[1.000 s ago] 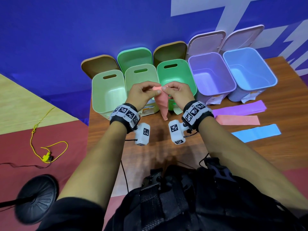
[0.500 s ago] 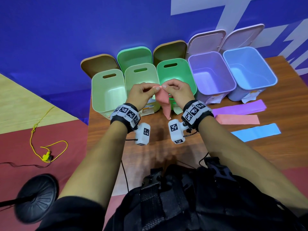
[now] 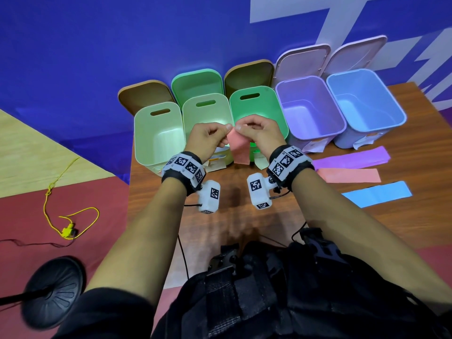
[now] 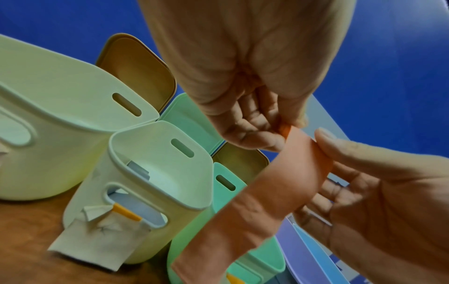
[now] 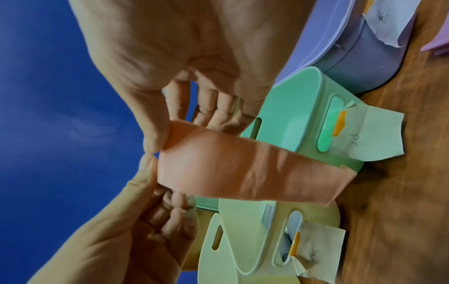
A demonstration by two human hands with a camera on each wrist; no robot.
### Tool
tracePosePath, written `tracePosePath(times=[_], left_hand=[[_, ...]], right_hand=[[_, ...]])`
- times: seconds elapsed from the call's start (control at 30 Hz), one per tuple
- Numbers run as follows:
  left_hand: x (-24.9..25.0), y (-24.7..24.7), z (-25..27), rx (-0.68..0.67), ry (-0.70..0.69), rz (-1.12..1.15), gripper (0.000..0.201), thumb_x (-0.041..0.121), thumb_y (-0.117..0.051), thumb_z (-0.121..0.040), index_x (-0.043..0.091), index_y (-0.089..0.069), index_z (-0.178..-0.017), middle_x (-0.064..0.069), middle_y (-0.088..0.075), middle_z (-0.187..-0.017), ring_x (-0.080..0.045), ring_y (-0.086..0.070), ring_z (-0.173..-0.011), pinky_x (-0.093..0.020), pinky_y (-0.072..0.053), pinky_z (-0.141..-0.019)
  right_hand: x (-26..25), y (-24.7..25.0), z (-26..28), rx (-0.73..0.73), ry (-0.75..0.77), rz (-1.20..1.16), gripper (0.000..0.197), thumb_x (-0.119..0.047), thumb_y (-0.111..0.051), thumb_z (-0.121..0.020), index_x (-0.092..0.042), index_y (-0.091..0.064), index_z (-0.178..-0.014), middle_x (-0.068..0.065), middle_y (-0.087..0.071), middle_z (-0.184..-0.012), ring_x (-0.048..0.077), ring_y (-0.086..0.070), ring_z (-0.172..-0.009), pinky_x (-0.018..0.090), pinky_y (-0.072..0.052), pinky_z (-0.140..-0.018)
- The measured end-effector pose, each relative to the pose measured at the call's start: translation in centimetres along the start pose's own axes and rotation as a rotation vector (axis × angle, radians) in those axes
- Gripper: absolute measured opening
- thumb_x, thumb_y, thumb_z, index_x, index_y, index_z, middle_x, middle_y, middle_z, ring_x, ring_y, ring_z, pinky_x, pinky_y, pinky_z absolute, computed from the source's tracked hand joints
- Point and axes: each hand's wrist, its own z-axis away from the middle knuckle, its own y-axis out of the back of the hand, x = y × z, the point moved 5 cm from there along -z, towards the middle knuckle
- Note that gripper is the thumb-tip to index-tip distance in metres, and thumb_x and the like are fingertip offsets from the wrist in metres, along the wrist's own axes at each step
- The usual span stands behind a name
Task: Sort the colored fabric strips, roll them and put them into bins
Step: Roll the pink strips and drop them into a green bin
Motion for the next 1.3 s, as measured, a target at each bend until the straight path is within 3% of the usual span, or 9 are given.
tracePosePath(times=[0.13, 0.27, 0.37, 0.6, 0.73, 0.87, 1.0, 1.17, 1.3], left_hand=[[0.0, 0.1, 0.0, -0.004, 0.015, 0.004, 0.036, 0.029, -0.063, -0.096, 0.000, -0.071, -0.077, -0.008, -0.063, -0.065, -0.015, -0.057, -0.059, -0.026, -0.051, -0.065], [0.2, -0.3, 0.5, -0.004, -0.009, 0.109, 0.012, 0.013, -0.071, -0.090, 0.003, -0.073, -0.096, -0.009, -0.068, -0.079, -0.010, -0.062, -0.068, -0.022, -0.052, -0.069], [0.2, -0.3, 0.6, -0.012, -0.017, 0.137, 0.013, 0.003, -0.073, -0.085, 0.006, -0.072, -0.098, -0.009, -0.069, -0.082, -0.010, -0.065, -0.071, -0.022, -0.053, -0.072], [0.0, 0.2, 0.3, 0.035, -0.008, 0.092, 0.008, 0.014, -0.069, -0.092, 0.009, -0.075, -0.089, -0.008, -0.066, -0.067, -0.012, -0.058, -0.059, -0.022, -0.053, -0.065], [-0.1, 0.4, 0.5, 0.052, 0.006, 0.059, 0.023, 0.026, -0.069, -0.092, 0.005, -0.076, -0.084, -0.011, -0.066, -0.069, -0.017, -0.056, -0.062, -0.029, -0.052, -0.070], [0.1, 0.3, 0.8, 0.055, -0.036, 0.117, 0.019, 0.015, -0.072, -0.089, 0.008, -0.073, -0.107, -0.018, -0.066, -0.081, -0.020, -0.059, -0.073, -0.031, -0.054, -0.075], [0.3, 0.0, 1.0, 0.021, -0.035, 0.108, 0.014, 0.009, -0.077, -0.083, 0.009, -0.074, -0.097, -0.021, -0.069, -0.086, -0.023, -0.063, -0.078, -0.035, -0.057, -0.080], [0.5, 0.0, 0.7, 0.040, -0.028, 0.063, 0.008, 0.017, -0.073, -0.088, 0.009, -0.075, -0.088, -0.007, -0.065, -0.070, -0.017, -0.055, -0.066, -0.027, -0.050, -0.066], [0.3, 0.0, 0.6, 0.041, -0.020, 0.080, 0.017, 0.020, -0.073, -0.089, 0.004, -0.075, -0.093, -0.014, -0.066, -0.078, -0.017, -0.057, -0.069, -0.030, -0.052, -0.071]], right_hand=[[0.1, -0.2, 0.0, -0.011, -0.007, 0.024, 0.014, -0.010, -0.076, -0.082, -0.024, -0.076, -0.080, 0.001, -0.073, -0.086, 0.018, -0.067, -0.090, 0.040, -0.054, -0.094], [-0.1, 0.1, -0.1, 0.017, -0.012, 0.037, 0.013, -0.008, -0.075, -0.084, -0.020, -0.076, -0.080, 0.002, -0.074, -0.082, 0.016, -0.068, -0.084, 0.037, -0.055, -0.090], [-0.1, 0.2, 0.1, 0.042, -0.027, 0.041, 0.010, -0.009, -0.076, -0.083, -0.019, -0.075, -0.080, 0.001, -0.073, -0.080, 0.013, -0.067, -0.080, 0.031, -0.056, -0.083], [0.2, 0.2, 0.3, 0.032, -0.058, 0.007, 0.007, -0.011, -0.070, -0.090, -0.014, -0.071, -0.096, 0.000, -0.070, -0.084, 0.010, -0.066, -0.079, 0.024, -0.053, -0.076], [0.2, 0.2, 0.2, 0.057, -0.031, 0.042, 0.003, -0.017, -0.072, -0.090, -0.015, -0.071, -0.090, -0.003, -0.069, -0.081, 0.007, -0.064, -0.076, 0.025, -0.050, -0.076], [0.4, 0.1, 0.3, 0.067, -0.038, 0.056, 0.009, -0.021, -0.074, -0.089, -0.015, -0.070, -0.085, -0.002, -0.070, -0.078, 0.010, -0.065, -0.074, 0.028, -0.053, -0.076], [0.2, 0.3, 0.7, 0.110, -0.030, 0.069, 0.014, -0.025, -0.074, -0.089, -0.015, -0.071, -0.079, -0.005, -0.069, -0.073, 0.004, -0.062, -0.068, 0.019, -0.050, -0.069], [0.2, 0.2, 0.9, 0.047, -0.053, -0.034, 0.009, -0.012, -0.072, -0.089, -0.014, -0.071, -0.098, 0.004, -0.071, -0.086, 0.012, -0.068, -0.081, 0.022, -0.054, -0.076], [0.1, 0.1, 0.7, 0.054, -0.040, 0.006, 0.005, -0.011, -0.072, -0.089, -0.016, -0.071, -0.090, 0.003, -0.071, -0.085, 0.014, -0.067, -0.082, 0.030, -0.055, -0.082]])
